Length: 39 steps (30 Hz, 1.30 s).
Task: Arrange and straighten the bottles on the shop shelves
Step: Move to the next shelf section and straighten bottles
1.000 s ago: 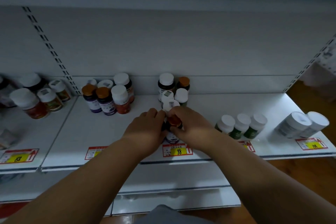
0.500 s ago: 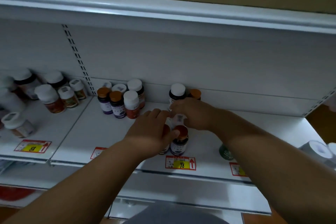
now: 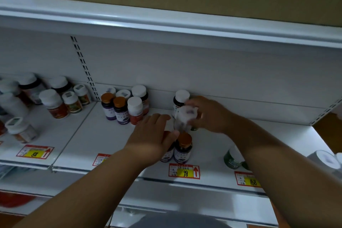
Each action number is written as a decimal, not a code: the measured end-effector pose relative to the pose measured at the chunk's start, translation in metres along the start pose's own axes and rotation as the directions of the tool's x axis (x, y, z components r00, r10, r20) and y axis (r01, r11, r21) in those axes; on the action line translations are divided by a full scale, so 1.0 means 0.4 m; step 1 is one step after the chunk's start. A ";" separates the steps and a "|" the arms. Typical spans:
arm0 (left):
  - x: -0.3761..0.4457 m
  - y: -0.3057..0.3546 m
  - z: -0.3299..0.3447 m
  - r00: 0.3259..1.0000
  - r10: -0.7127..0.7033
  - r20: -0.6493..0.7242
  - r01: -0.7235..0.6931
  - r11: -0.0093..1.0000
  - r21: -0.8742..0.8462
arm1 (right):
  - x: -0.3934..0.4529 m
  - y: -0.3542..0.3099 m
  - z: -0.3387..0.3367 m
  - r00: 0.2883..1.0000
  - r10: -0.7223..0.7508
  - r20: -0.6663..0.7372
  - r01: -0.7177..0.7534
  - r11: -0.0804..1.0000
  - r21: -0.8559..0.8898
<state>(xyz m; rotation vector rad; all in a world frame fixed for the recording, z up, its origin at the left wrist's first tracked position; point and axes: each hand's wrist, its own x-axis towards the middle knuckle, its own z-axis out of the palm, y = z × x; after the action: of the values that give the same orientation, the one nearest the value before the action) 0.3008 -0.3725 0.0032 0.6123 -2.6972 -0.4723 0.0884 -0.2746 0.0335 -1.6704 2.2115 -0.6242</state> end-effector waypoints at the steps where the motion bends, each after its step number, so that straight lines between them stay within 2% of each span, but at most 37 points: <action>1: 0.005 0.005 -0.009 0.999 -0.009 -0.034 0.008 1.000 -0.030 | -0.012 -0.011 -0.025 0.994 0.043 -0.096 -0.039 0.998 0.041; 2: 0.012 0.013 -0.019 0.998 -0.021 -0.061 0.017 0.998 -0.064 | -0.025 -0.023 -0.048 0.983 0.093 -0.158 -0.077 0.992 0.104; 4: 0.026 0.037 -0.036 0.996 -0.031 -0.078 0.020 0.989 -0.145 | -0.060 -0.053 -0.069 0.959 0.222 -0.174 -0.147 0.920 0.365; 6: 0.035 0.062 -0.043 0.998 -0.014 -0.065 -0.001 0.974 -0.225 | -0.094 -0.085 -0.066 0.940 0.307 -0.149 -0.153 0.769 0.620; 8: 0.031 0.088 -0.043 0.999 0.009 -0.052 -0.024 0.958 -0.285 | -0.127 -0.108 -0.053 0.924 0.356 -0.141 -0.108 0.595 0.796; 11: 0.012 0.119 -0.032 0.995 0.076 -0.062 -0.092 0.947 -0.307 | -0.188 -0.132 -0.043 0.899 0.417 -0.132 -0.037 0.374 0.927; 16: -0.012 0.187 0.003 0.985 0.172 -0.002 -0.165 0.943 -0.290 | -0.306 -0.126 -0.070 0.858 0.504 -0.100 0.118 -0.004 0.993; 20: -0.006 0.263 0.024 0.969 0.248 0.011 -0.230 0.914 -0.335 | -0.368 -0.110 -0.094 0.855 0.504 -0.122 0.156 -0.025 0.987; 24: -0.005 0.343 0.048 0.960 0.278 0.028 -0.250 0.902 -0.353 | -0.416 -0.065 -0.104 0.830 0.553 -0.071 0.092 -0.011 0.996; 27: -0.013 0.389 0.064 0.961 0.275 0.020 -0.248 0.892 -0.377 | -0.435 -0.036 -0.109 0.845 0.524 -0.106 0.112 0.020 0.993; 28: -0.020 0.398 0.069 0.964 0.266 0.013 -0.242 0.893 -0.379 | -0.439 -0.028 -0.107 0.856 0.505 -0.108 0.130 -0.008 0.992; 31: -0.064 0.394 0.076 0.986 0.169 -0.011 -0.161 0.914 -0.373 | -0.438 -0.014 -0.093 0.897 0.439 -0.041 0.130 -0.174 0.976; 33: -0.110 0.379 0.071 0.999 0.043 -0.013 -0.045 0.920 -0.389 | -0.424 -0.016 -0.075 0.907 0.415 0.070 0.025 -0.219 0.975; 36: -0.187 0.358 0.048 0.991 -0.132 0.008 0.120 0.875 -0.468 | -0.396 -0.066 -0.027 0.923 0.339 0.182 -0.116 -0.205 0.972; 39: -0.263 0.334 0.004 0.963 -0.266 0.039 0.228 0.735 -0.639 | -0.371 -0.160 0.036 0.953 0.241 0.184 -0.164 -0.101 0.981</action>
<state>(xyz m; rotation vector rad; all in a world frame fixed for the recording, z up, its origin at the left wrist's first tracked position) 0.3430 -0.2096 0.0277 0.7523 -2.1781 -1.3527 0.1898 -0.1491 0.0503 -0.3775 1.0710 -1.6612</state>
